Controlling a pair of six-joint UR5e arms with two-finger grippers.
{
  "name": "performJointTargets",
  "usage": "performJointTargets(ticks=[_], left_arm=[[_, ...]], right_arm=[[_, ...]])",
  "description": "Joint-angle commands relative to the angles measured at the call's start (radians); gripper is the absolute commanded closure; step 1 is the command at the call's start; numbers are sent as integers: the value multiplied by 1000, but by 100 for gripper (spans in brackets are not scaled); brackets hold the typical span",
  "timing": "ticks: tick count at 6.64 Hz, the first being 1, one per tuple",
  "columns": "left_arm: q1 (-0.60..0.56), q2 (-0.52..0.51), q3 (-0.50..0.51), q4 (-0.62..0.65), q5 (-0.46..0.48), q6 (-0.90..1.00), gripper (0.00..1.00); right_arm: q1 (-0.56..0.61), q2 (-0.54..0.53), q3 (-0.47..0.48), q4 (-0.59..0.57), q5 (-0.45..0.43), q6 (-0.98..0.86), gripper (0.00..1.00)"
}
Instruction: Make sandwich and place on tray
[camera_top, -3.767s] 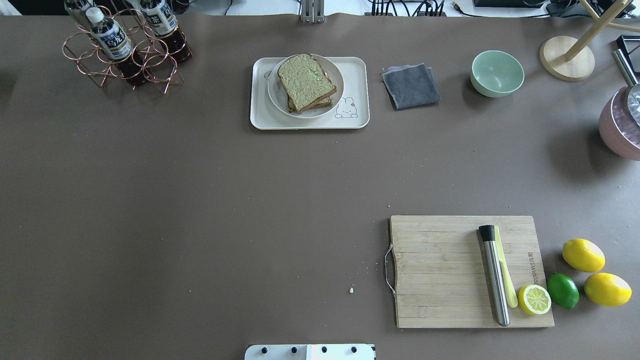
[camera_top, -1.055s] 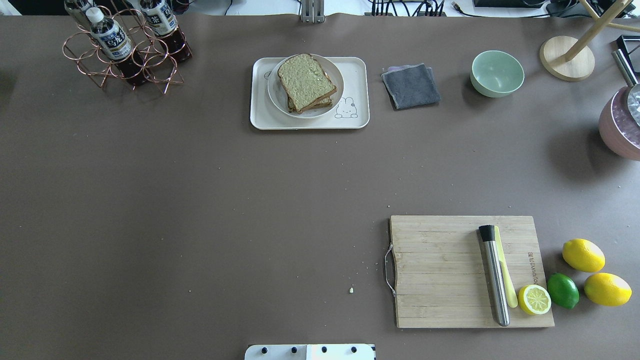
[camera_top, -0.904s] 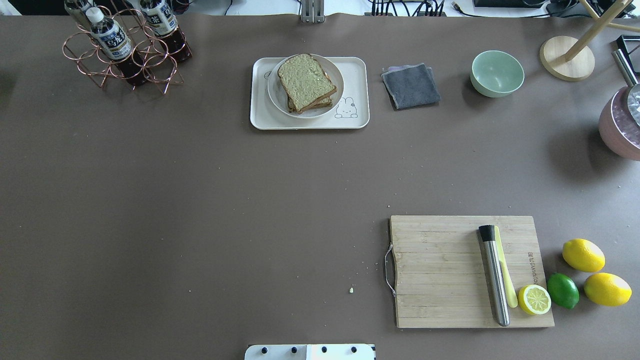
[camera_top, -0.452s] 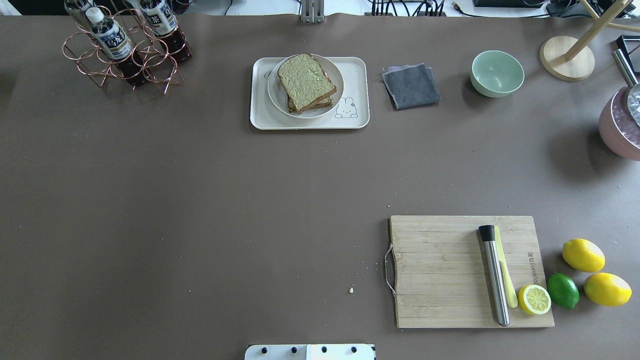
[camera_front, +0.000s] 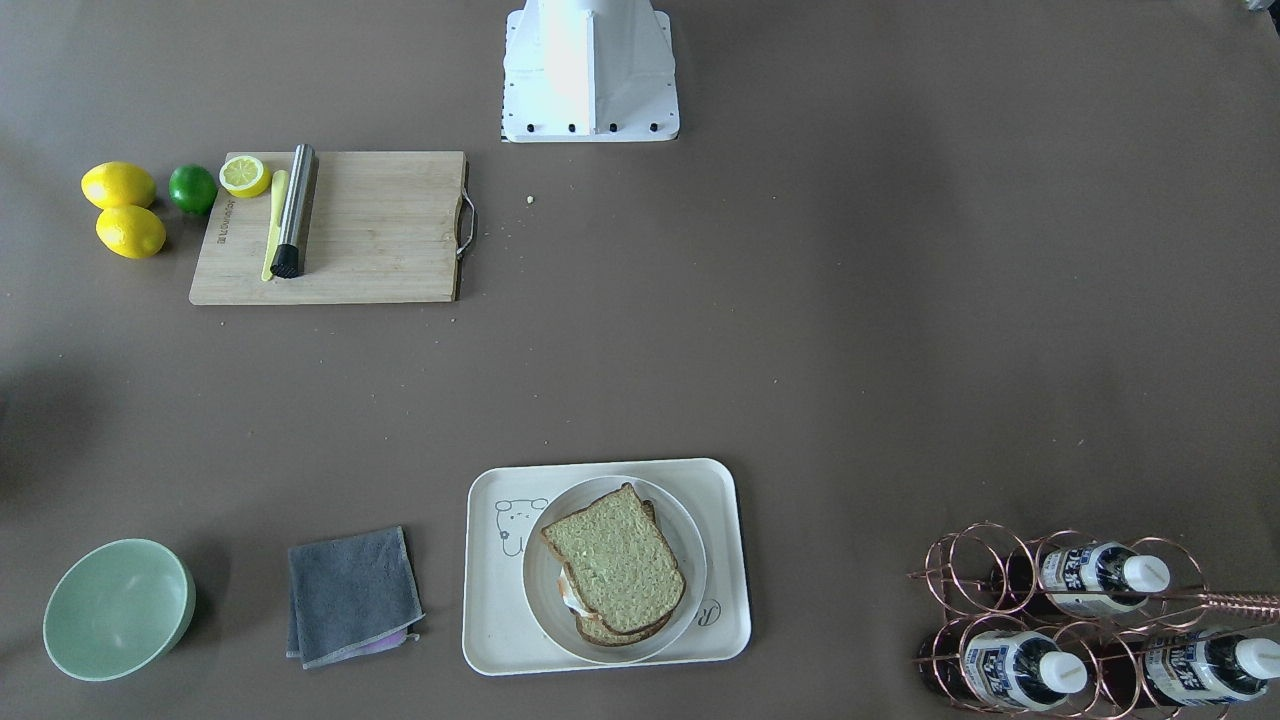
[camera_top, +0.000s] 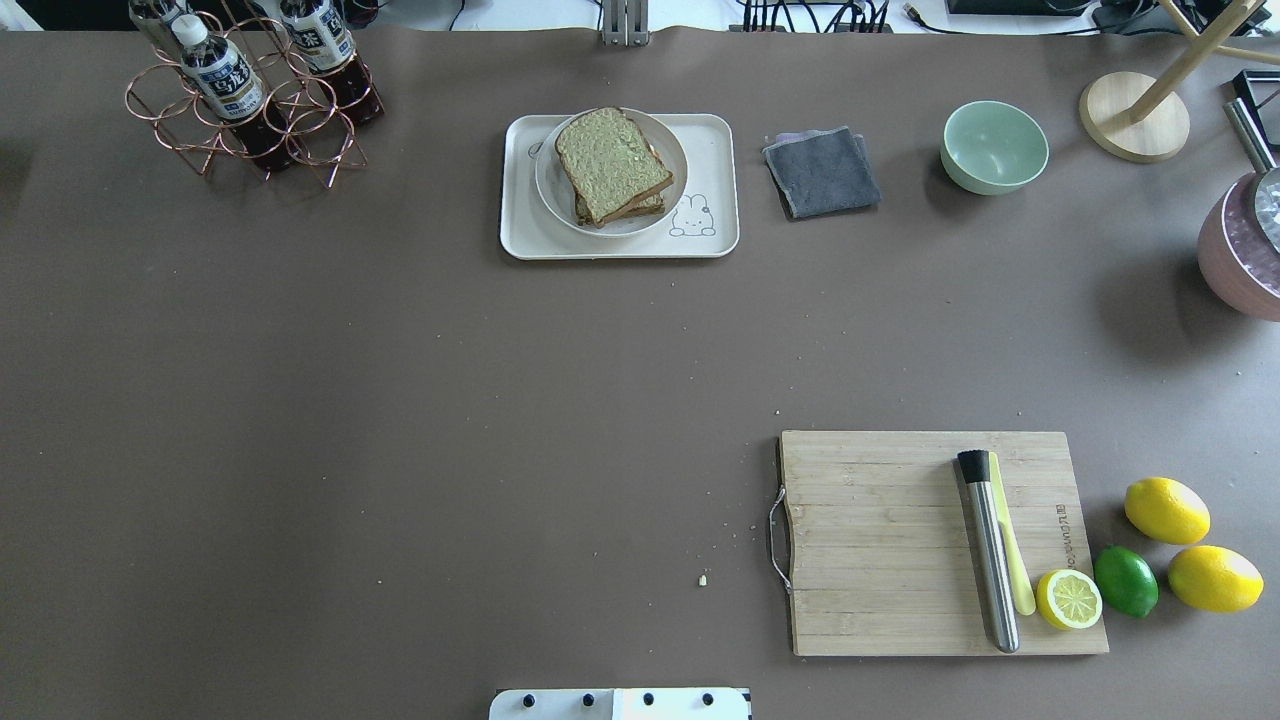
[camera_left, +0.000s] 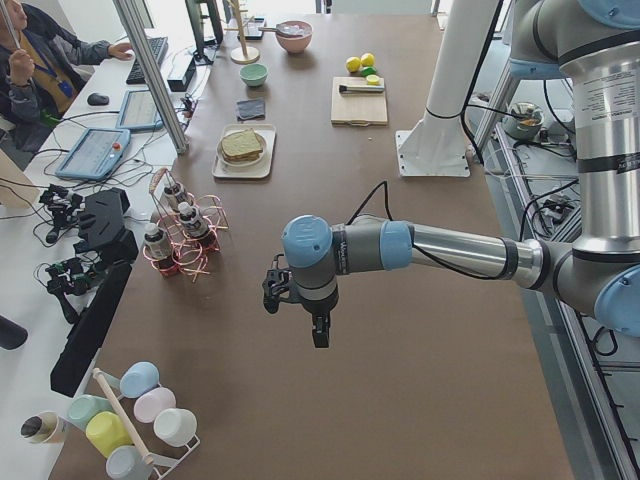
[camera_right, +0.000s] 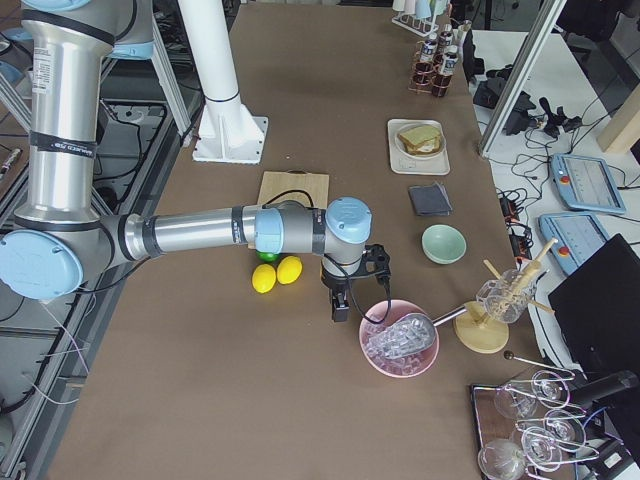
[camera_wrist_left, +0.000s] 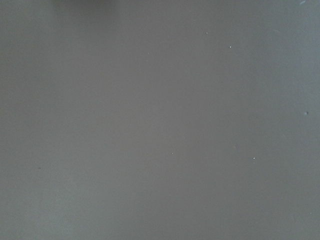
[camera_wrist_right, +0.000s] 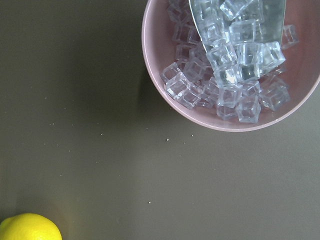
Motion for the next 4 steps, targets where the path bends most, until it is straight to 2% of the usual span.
performJointTargets(ticks=[1,4], left_arm=[[-2,-4,-5,-2,-2,-14,2],[2,0,-2,-4,4,-17,2]], right_arm=[[-1,-1,0,0,-1,0,0],[-1,-1,-5,0,-1,2,0]])
